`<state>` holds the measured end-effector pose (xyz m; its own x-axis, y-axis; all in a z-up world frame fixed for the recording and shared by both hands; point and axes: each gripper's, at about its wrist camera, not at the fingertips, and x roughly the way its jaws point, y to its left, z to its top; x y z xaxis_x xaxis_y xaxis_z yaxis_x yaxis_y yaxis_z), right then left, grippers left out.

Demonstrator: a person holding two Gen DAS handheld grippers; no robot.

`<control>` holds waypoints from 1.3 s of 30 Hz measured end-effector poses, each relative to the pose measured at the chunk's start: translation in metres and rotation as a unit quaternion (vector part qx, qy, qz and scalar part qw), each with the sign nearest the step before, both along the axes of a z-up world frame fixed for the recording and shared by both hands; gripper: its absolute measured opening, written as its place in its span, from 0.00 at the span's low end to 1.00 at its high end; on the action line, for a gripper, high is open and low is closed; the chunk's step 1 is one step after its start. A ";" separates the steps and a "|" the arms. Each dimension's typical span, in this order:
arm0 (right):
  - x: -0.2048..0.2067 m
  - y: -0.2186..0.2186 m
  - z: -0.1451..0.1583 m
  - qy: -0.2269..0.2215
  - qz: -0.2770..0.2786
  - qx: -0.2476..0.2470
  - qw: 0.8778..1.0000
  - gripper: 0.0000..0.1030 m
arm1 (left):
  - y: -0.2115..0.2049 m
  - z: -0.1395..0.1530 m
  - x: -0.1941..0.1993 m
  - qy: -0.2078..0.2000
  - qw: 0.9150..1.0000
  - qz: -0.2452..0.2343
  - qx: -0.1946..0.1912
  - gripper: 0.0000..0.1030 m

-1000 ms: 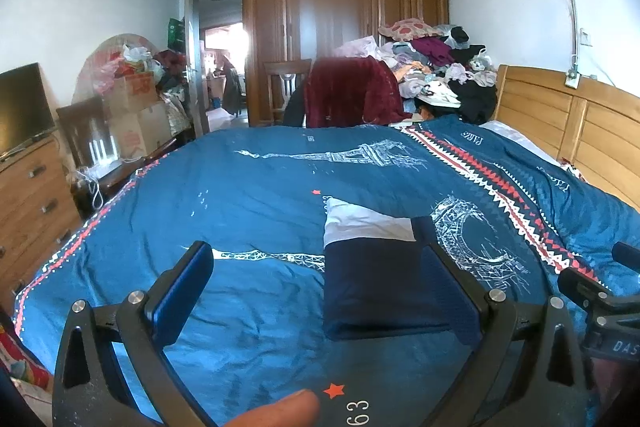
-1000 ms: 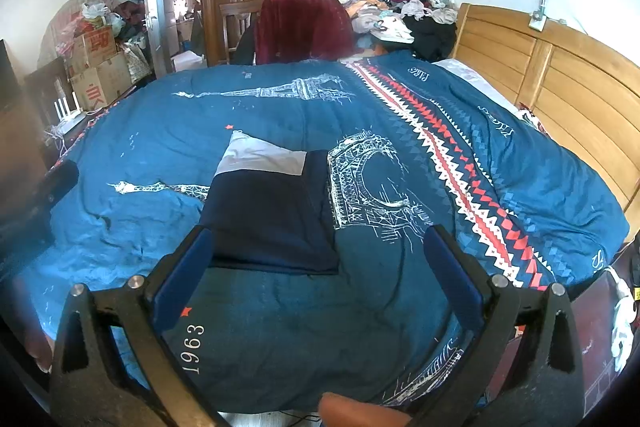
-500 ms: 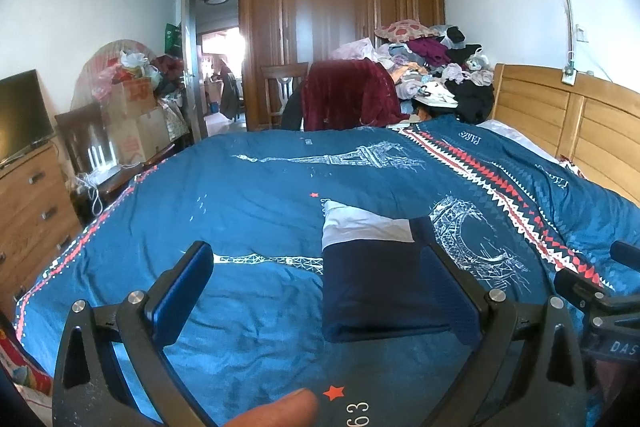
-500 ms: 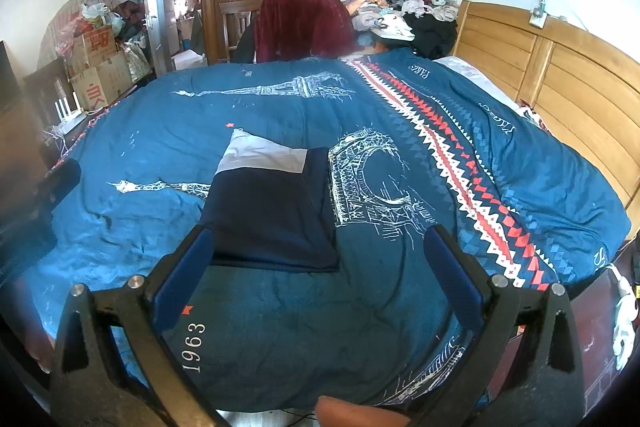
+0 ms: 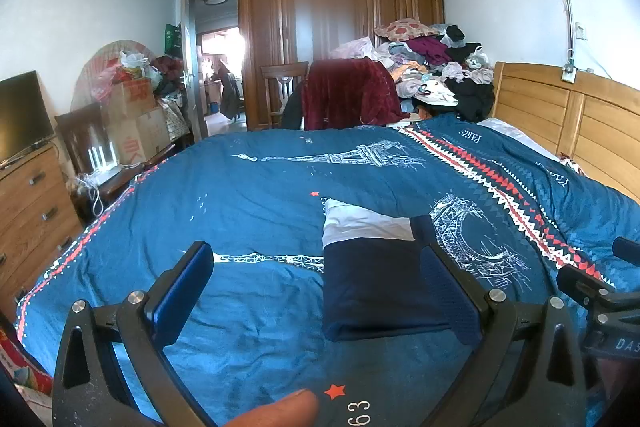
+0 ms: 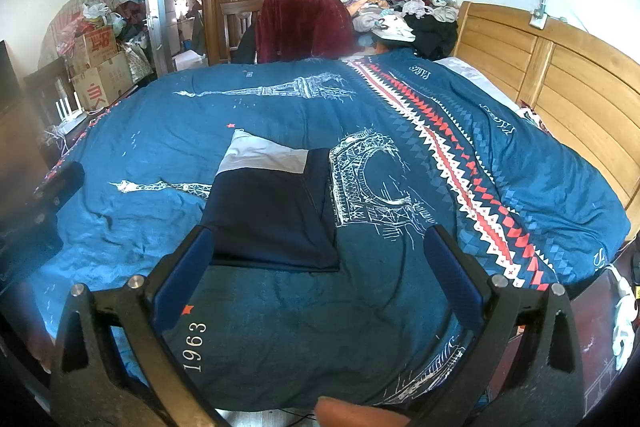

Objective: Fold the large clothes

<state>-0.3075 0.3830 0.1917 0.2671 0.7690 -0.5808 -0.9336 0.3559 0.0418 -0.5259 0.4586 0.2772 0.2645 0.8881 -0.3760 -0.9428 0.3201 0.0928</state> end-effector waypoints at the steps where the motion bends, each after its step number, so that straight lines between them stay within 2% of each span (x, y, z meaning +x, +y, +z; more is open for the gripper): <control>1: 0.000 0.000 0.000 0.001 0.000 0.000 1.000 1.00 | -0.001 0.000 0.000 -0.001 1.000 0.000 0.000 1.00; 19: -0.001 0.000 0.000 0.004 0.002 -0.001 1.000 1.00 | 0.004 -0.001 -0.002 -0.011 1.000 -0.003 -0.014 1.00; 39: -0.001 0.005 0.000 0.004 0.003 -0.002 1.000 1.00 | 0.007 0.002 -0.006 -0.009 1.000 -0.001 -0.009 1.00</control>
